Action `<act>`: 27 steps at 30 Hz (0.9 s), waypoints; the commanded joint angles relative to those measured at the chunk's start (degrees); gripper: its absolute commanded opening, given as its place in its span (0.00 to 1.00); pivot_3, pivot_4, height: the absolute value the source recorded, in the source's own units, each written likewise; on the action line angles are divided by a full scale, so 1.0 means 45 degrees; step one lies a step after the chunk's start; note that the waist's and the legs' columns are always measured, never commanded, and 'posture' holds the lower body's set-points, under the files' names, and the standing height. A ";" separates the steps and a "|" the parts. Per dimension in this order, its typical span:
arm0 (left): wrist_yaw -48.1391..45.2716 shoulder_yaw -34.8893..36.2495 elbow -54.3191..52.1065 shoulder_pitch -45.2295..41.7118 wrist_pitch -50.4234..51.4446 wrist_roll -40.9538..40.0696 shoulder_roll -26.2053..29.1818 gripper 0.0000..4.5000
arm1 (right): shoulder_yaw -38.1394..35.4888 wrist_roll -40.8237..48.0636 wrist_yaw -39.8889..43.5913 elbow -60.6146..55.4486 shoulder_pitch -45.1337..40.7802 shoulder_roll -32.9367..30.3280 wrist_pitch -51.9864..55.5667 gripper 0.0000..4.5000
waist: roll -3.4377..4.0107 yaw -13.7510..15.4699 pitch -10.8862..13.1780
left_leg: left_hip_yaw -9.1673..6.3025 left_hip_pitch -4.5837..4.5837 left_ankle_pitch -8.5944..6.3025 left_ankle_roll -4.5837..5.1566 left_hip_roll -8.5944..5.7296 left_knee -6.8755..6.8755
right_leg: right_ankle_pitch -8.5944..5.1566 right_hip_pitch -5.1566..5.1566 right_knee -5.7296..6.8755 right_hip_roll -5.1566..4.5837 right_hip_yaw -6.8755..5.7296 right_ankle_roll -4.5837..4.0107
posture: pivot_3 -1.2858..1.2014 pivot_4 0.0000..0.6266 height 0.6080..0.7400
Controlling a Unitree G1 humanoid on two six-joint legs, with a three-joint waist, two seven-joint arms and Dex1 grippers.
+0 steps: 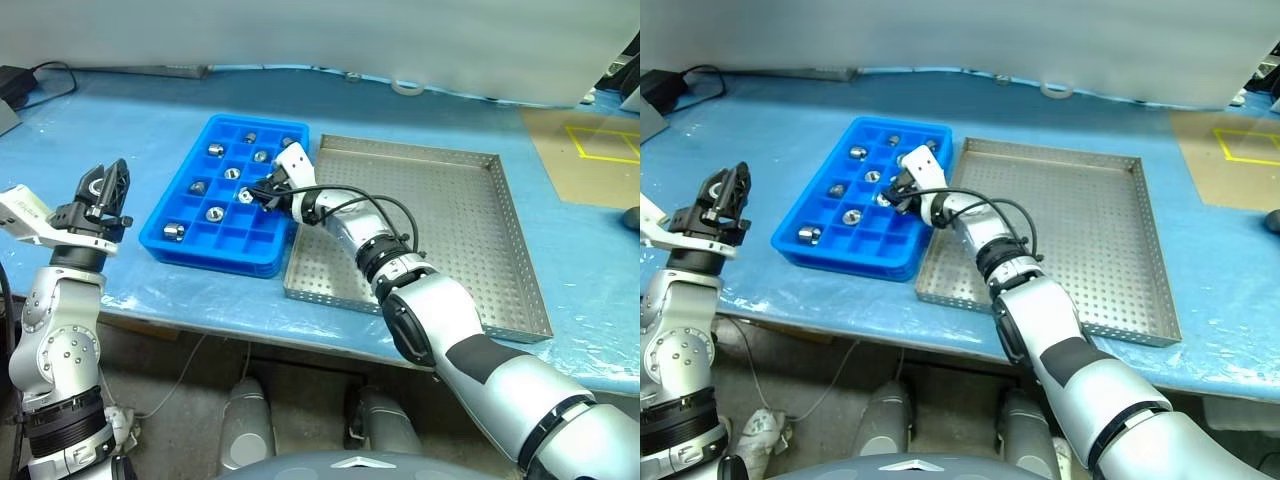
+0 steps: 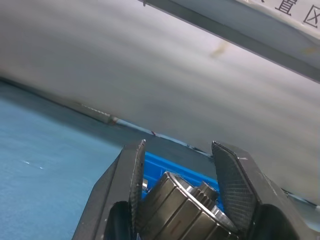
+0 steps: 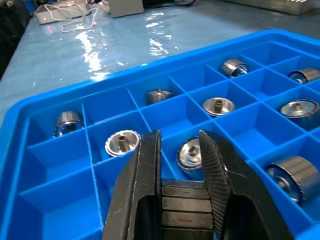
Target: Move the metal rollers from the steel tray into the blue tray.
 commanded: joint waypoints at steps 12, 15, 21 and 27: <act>-0.2111 -0.2081 0.0106 0.0624 0.1371 0.1427 0.1666 0.42 | -0.0381 -0.0502 -0.0494 -0.0106 -0.0161 -0.0236 -0.0912 0.82 | 0.0001 -0.0037 0.0000 | 0.0004 0.0000 0.0000 0.0000 0.0000 0.0001 | -0.0006 -0.0011 0.0008 0.0002 0.0006 -0.0010 | 0.54 0.24 1.00; -0.2256 -0.2554 0.0448 0.0605 0.1139 0.2129 0.1689 0.42 | -0.0442 -0.0516 -0.0439 -0.0153 -0.0098 -0.0259 -0.0954 0.82 | 0.0002 -0.0028 0.0001 | 0.0004 -0.0001 0.0000 0.0000 0.0000 0.0002 | -0.0007 -0.0010 0.0008 0.0001 0.0006 -0.0011 | 0.54 0.24 1.00; -0.2604 -0.3670 0.1731 -0.0219 0.0142 0.3703 0.1260 0.42 | -0.0505 -0.0570 -0.0455 -0.0226 0.0049 -0.0276 -0.1056 0.82 | 0.0004 -0.0036 0.0001 | 0.0004 0.0002 0.0000 0.0000 -0.0001 0.0008 | -0.0006 -0.0008 0.0020 0.0000 0.0008 -0.0011 | 0.53 0.24 1.00; -0.2687 -0.4197 0.4072 -0.1817 -0.1210 0.4878 0.0453 0.42 | -0.0501 -0.0599 -0.0471 -0.0339 0.0351 -0.0212 -0.1047 0.82 | 0.0006 -0.0066 0.0000 | 0.0004 0.0003 0.0000 0.0000 -0.0003 0.0017 | -0.0006 -0.0007 0.0025 0.0000 0.0014 -0.0011 | 0.52 0.24 1.00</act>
